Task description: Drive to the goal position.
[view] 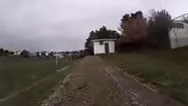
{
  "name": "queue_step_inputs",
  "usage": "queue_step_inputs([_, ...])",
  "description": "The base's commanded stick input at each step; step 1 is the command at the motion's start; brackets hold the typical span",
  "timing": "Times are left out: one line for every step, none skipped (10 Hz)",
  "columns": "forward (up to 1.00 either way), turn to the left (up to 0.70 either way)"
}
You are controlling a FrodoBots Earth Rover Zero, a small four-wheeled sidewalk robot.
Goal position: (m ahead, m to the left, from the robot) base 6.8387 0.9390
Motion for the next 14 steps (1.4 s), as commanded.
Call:
queue_step_inputs([0.60,0.00])
queue_step_inputs([0.60,0.00])
queue_step_inputs([0.60,0.00])
queue_step_inputs([0.60,0.00])
queue_step_inputs([0.60,0.00])
queue_step_inputs([0.60,0.00])
queue_step_inputs([0.60,0.00])
queue_step_inputs([0.60,0.00])
queue_step_inputs([0.60,0.00])
queue_step_inputs([0.60,0.00])
queue_step_inputs([0.60,0.00])
queue_step_inputs([0.60,0.00])
queue_step_inputs([0.60,0.00])
queue_step_inputs([0.60,0.00])
